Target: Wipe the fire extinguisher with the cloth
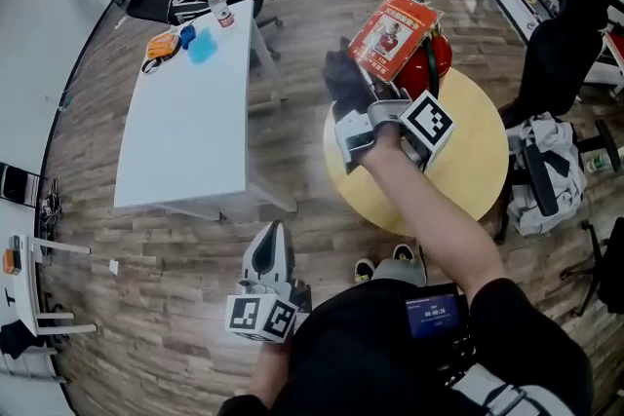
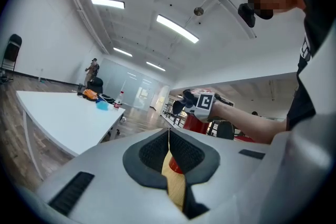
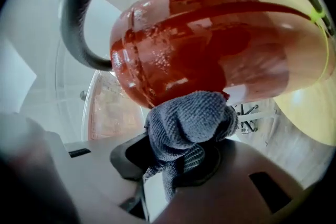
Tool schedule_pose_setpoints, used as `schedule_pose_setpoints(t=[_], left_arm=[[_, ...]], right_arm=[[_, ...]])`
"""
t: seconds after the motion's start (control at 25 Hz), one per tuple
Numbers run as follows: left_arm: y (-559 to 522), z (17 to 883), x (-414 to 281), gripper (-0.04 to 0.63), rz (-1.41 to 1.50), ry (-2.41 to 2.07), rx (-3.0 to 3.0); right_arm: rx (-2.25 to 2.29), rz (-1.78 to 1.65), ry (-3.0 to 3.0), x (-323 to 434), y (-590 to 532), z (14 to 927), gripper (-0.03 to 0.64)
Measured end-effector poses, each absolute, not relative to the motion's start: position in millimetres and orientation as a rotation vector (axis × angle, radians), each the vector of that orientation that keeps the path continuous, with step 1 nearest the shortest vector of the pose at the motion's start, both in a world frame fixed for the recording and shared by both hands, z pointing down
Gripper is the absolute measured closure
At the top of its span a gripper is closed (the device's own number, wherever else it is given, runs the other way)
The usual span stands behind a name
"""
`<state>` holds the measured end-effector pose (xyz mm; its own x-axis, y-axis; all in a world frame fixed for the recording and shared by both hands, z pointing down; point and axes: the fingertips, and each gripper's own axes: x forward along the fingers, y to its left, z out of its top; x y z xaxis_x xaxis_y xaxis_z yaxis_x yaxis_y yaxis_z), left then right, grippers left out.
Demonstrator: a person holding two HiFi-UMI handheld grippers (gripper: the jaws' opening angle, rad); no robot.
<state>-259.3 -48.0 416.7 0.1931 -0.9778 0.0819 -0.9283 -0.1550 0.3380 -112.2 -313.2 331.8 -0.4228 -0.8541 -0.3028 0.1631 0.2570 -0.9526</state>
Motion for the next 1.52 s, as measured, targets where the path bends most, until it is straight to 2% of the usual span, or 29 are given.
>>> schedule_pose_setpoints(t=[0.16,0.52,0.84,1.16,1.36,1.52], left_arm=[[-50,417,-260,0.572,-0.249,-1.790,2.156],[-54,422,-265,0.572,-0.230,-1.792,2.142],[-52,438,-259,0.572,-0.119,-1.776,2.112],[-71,446,-226,0.572,-0.072,-1.665,2.196],[-87,440,-199,0.572,-0.092,-1.588,2.251],[-97,433,-185,0.572,-0.124,-1.543,2.295]], right_arm=[[-0.753,-1.410,1.718,-119,-315,369,0.520],[-1.142,-1.778,1.918,-105,-292,558,0.520],[-1.413,-1.936,1.880,-51,-260,693,0.520],[-1.548,-1.810,2.273,15,-262,682,0.520],[-1.487,-1.579,2.791,8,-250,624,0.520],[-1.316,-1.602,2.876,-5,-237,573,0.522]])
